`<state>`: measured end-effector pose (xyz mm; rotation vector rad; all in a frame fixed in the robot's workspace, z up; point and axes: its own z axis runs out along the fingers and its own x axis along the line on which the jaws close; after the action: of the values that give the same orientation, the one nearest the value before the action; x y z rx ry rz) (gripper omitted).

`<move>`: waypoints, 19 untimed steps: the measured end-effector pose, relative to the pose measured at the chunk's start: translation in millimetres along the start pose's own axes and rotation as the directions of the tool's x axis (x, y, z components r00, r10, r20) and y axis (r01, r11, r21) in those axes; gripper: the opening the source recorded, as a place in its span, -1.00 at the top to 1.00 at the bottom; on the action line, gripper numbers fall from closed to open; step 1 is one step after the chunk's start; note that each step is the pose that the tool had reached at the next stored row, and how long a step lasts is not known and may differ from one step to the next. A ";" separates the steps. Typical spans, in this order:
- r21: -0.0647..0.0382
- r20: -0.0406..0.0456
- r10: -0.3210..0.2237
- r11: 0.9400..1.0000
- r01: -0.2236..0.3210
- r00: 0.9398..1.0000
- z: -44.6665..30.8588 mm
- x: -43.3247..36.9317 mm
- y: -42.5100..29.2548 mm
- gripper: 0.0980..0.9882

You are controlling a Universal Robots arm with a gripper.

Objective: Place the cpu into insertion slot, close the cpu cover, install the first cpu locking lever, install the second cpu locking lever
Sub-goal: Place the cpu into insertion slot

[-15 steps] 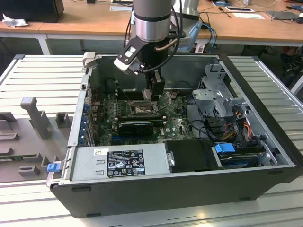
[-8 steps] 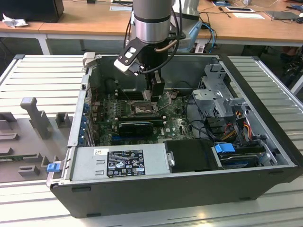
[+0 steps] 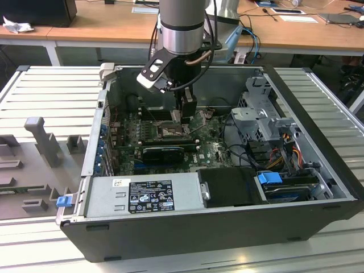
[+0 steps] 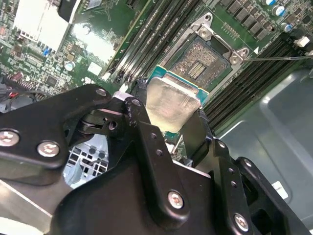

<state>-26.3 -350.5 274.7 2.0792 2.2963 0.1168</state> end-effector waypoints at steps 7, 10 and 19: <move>0.001 0.006 0.058 0.998 -0.058 0.998 14.3 3.0 -2.5 0.03; 0.001 0.010 0.085 0.996 -0.085 0.996 25.0 8.3 -4.4 0.03; 0.001 0.008 0.088 0.996 -0.088 0.996 42.1 21.7 -19.3 0.03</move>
<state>-44.1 -329.6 231.6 2.1778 2.2006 0.1095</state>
